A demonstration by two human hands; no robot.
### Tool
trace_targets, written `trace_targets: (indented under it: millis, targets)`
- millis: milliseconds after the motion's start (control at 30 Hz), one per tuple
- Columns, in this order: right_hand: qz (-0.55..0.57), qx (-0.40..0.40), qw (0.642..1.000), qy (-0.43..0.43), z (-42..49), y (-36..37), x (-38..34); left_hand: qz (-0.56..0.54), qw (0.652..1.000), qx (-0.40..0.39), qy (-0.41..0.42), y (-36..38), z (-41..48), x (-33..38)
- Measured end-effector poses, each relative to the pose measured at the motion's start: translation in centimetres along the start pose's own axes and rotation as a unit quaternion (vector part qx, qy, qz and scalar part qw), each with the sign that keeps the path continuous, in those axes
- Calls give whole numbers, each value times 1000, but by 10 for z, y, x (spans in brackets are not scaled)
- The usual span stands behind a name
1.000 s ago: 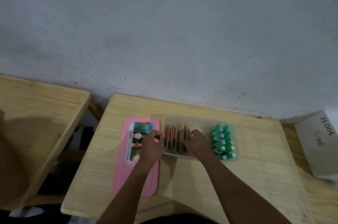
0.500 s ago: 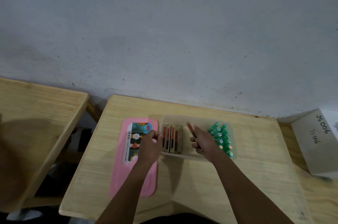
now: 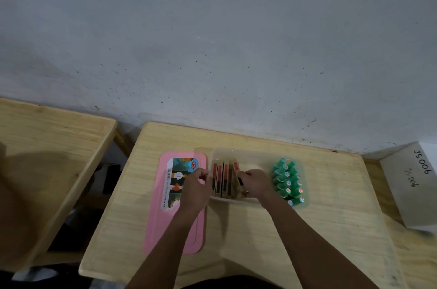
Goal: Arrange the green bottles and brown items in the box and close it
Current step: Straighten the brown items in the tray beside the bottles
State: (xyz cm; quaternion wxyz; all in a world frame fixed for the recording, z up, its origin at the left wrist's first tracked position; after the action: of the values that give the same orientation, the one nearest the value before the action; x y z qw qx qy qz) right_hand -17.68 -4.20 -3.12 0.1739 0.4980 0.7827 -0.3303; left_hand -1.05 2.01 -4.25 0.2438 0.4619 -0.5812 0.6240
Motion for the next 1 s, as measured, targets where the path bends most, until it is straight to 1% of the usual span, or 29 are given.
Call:
trace_targets:
  millis: [100, 200, 267, 367, 400, 533, 700, 867, 1000]
  targets:
    - [-103, 28, 994, -39, 1, 12, -2, -2, 1000, 1, -2, 0, 1, -2]
    - [-149, 48, 985, -68, 4, 17, -1, 0, 1000, 1, -2, 0, 0, -1]
    - [-173, 47, 980, -87, 4, 14, -2, 0, 1000, 4, -1, 0, 0, -1]
    - [-170, 23, 981, -87, 7, 4, -2, -2, 1000, 6, -3, 1, 0, 0]
    - [-170, 24, 981, -88, 8, 1, -2, -3, 1000, 5, -3, 1, 0, 0]
    - [-171, 72, 979, -88, 12, -2, -2, -11, 1000, 4, -5, 0, -1, 1]
    - [-152, 53, 986, -52, 15, 10, 1, -11, 1000, 8, -3, 0, -1, 1]
    - [-177, 63, 981, -48, 16, 10, 1, -10, 1000, 7, -5, 0, -2, 3]
    - [-181, 78, 978, -70, 8, 7, 1, -7, 1000, 8, -7, 0, -2, 3]
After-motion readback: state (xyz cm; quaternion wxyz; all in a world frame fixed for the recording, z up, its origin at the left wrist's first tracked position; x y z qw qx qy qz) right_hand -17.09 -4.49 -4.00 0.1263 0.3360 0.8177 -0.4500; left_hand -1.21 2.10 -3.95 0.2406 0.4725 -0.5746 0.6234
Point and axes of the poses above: each hand's wrist, its own z-axis towards the middle knuckle, its own y-axis out of the palm, x = y × z, the point moved 1 cm from there along z, towards the middle knuckle, and after that the axes turned 8 degrees about y, right-handed, at the moved point
